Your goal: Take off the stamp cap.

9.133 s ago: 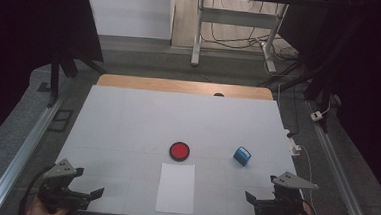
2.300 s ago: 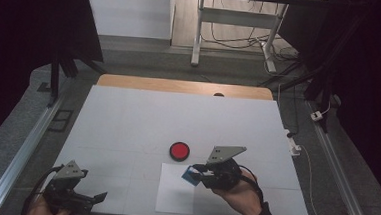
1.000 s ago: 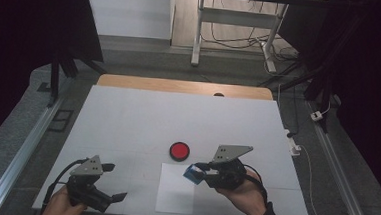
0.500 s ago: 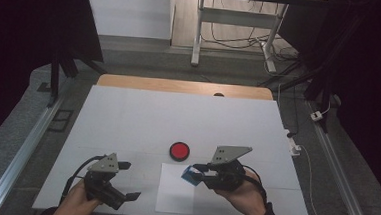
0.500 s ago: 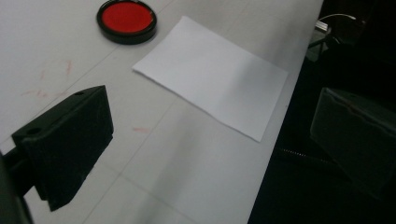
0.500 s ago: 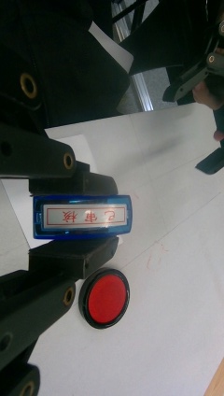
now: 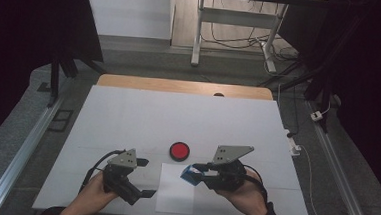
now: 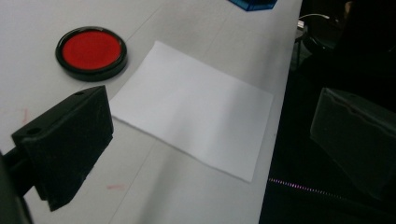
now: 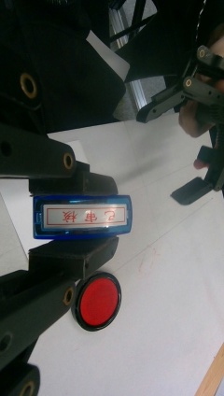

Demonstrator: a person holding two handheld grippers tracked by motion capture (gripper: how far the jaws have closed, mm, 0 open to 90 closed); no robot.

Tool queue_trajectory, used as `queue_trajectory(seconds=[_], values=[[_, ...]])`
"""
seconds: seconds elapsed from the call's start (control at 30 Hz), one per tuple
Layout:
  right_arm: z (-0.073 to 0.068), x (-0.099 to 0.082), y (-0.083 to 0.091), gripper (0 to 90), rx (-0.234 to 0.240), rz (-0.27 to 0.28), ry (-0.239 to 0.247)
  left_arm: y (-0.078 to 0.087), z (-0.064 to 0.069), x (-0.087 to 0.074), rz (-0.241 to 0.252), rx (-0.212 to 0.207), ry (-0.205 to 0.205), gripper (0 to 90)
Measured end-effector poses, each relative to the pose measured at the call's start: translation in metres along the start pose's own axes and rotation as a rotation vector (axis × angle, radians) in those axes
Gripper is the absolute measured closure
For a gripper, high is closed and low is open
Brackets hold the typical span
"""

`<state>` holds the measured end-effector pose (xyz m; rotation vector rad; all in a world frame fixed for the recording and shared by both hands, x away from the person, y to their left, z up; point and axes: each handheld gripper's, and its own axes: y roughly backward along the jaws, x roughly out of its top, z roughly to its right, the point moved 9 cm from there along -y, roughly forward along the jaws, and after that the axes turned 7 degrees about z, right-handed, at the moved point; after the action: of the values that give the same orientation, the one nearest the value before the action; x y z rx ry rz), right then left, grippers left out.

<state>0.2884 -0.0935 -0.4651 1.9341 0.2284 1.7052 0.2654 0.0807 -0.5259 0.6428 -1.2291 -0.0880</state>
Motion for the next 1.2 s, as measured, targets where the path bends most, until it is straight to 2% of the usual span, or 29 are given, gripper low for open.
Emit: queue_trajectory(seconds=[0.03, 0.23, 0.47, 0.57, 0.73, 0.97, 1.0, 1.1, 1.2], values=[[0.000, 0.000, 0.000, 70.5, 0.003, 0.002, 0.002, -0.003, 0.000, 0.003, 0.003, -0.002, -0.012, 0.0], [-0.003, 0.002, -0.001, 70.5, 0.013, 0.012, 0.003, -0.011, -0.002, 0.010, 0.006, -0.026, -0.014, 0.0], [-0.005, 0.004, -0.001, 70.5, 0.021, 0.013, 0.009, -0.024, 0.000, 0.016, -0.008, -0.069, -0.059, 0.0], [-0.006, 0.004, 0.000, 70.5, 0.026, 0.007, 0.018, -0.031, 0.002, 0.019, -0.011, -0.103, -0.070, 0.0], [-0.008, 0.005, -0.001, 70.5, 0.040, 0.010, 0.025, -0.045, 0.005, 0.024, -0.026, -0.132, -0.104, 0.0], [-0.011, 0.004, -0.001, 70.5, 0.057, 0.010, 0.033, -0.062, 0.013, 0.031, -0.030, -0.216, -0.141, 0.0], [-0.012, 0.004, -0.001, 70.5, 0.060, 0.007, 0.035, -0.063, 0.014, 0.031, -0.035, -0.226, -0.155, 0.1], [-0.014, 0.005, -0.002, 70.5, 0.075, 0.014, 0.042, -0.067, 0.016, 0.033, -0.033, -0.246, -0.171, 2.9], [-0.015, 0.006, -0.002, 70.5, 0.087, 0.019, 0.035, -0.067, 0.018, 0.034, -0.017, -0.287, -0.180, 10.9]])
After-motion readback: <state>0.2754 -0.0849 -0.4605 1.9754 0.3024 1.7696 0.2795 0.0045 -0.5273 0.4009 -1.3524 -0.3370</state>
